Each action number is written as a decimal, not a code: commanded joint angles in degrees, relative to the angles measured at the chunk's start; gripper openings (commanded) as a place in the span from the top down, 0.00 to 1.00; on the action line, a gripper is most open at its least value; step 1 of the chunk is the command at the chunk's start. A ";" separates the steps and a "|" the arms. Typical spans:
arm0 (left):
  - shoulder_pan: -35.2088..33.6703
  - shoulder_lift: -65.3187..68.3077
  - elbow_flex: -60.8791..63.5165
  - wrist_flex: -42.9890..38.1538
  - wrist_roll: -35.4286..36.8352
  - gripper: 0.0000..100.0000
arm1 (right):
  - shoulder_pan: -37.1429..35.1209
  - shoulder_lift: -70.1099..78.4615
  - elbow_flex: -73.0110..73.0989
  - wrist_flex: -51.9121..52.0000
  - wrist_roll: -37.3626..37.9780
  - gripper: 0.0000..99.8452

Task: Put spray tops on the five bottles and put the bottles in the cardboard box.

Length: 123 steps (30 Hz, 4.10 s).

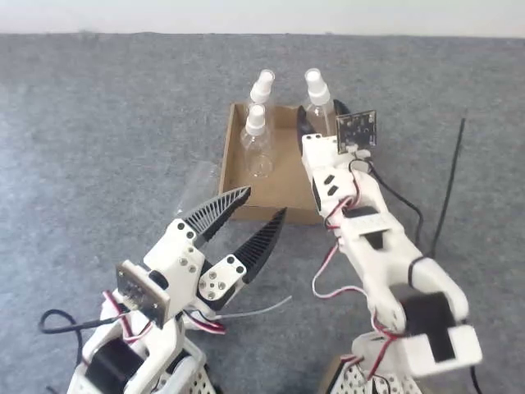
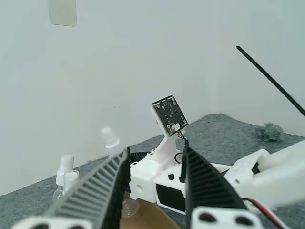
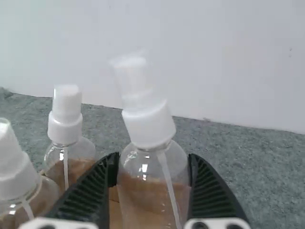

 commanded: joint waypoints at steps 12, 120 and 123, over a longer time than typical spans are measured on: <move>-0.18 -0.88 -1.10 0.00 -0.35 0.84 | 0.66 7.60 -9.85 -2.24 0.26 0.95; -0.18 -0.97 -1.01 0.18 -0.62 0.84 | 0.31 19.47 -15.03 3.56 0.53 0.75; -0.18 -0.97 -1.01 0.18 -0.62 0.84 | 0.40 18.42 -14.24 3.56 0.44 0.75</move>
